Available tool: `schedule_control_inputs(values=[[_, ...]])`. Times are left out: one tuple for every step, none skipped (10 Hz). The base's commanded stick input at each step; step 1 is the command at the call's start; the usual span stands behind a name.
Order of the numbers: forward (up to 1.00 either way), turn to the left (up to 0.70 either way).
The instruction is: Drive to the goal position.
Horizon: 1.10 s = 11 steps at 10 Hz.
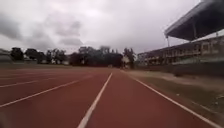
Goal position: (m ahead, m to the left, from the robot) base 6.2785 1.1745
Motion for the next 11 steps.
schedule_control_inputs(values=[[0.50,0.00],[0.50,0.00],[0.50,0.00],[0.50,0.00],[0.50,0.00],[0.50,0.00],[0.50,0.00],[0.50,0.00],[0.50,0.00],[0.50,0.00],[0.50,0.00]])
